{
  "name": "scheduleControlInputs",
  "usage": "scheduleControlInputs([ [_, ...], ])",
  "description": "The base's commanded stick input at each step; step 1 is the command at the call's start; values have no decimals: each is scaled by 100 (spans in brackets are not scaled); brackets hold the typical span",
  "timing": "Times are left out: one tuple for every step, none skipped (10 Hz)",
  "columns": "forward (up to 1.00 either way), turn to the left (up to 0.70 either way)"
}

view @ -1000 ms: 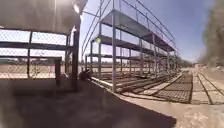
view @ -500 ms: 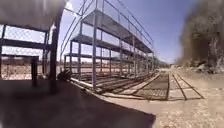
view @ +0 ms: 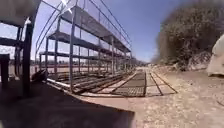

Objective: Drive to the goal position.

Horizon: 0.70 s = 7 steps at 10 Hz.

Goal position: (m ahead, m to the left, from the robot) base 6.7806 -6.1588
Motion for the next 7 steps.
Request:
scheduleControlInputs([
  [0,0],
  [0,0],
  [0,0],
  [0,0],
  [0,0],
  [55,0],
  [67,0],
])
